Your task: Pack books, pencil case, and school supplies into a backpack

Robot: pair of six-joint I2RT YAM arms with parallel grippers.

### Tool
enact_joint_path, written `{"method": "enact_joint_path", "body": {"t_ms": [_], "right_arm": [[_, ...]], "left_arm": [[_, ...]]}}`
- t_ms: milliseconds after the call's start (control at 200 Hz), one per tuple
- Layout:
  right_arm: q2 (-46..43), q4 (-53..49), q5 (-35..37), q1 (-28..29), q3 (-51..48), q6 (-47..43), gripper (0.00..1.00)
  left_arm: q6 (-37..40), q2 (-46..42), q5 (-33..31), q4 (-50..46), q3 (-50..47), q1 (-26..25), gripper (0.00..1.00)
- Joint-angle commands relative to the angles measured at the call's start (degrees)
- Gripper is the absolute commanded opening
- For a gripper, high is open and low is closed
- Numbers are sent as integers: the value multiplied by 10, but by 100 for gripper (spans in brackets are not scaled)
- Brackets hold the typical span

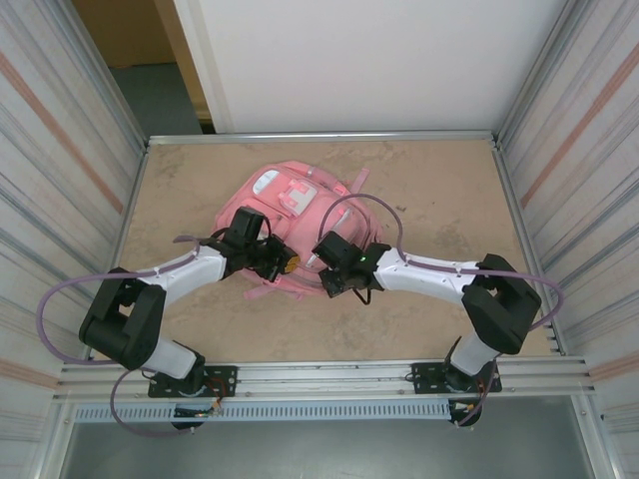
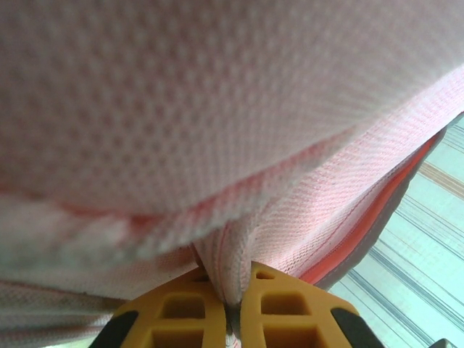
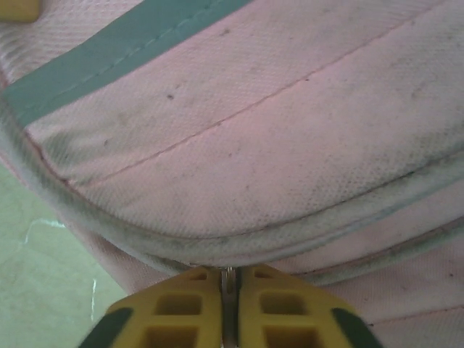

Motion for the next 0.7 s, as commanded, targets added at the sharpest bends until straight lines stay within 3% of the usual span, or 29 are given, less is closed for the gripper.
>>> {"method": "enact_joint_path", "body": {"t_ms": [0, 115, 261, 411, 516, 631, 697], "right_arm": [[-3, -23, 79, 6, 16, 16, 0], [-34, -45, 102, -9, -1, 16, 0], [-67, -43, 45, -59, -30, -21, 0], [-80, -26, -15, -103, -46, -51, 0], [-86, -12, -21, -71, -41, -63, 0], [-57, 8, -34, -38, -23, -56, 0], [-26, 21, -40, -22, -2, -43, 0]], "left_arm": [[35, -14, 11, -22, 0, 1, 0], [90, -13, -4, -87, 24, 17, 0], [170, 10, 2, -125, 59, 40, 0], [315, 73, -94, -226, 149, 61, 0], [376, 152, -41, -237, 212, 102, 0], [390, 210, 7, -224, 260, 143, 0], [389, 214, 13, -227, 279, 163, 12]]}}
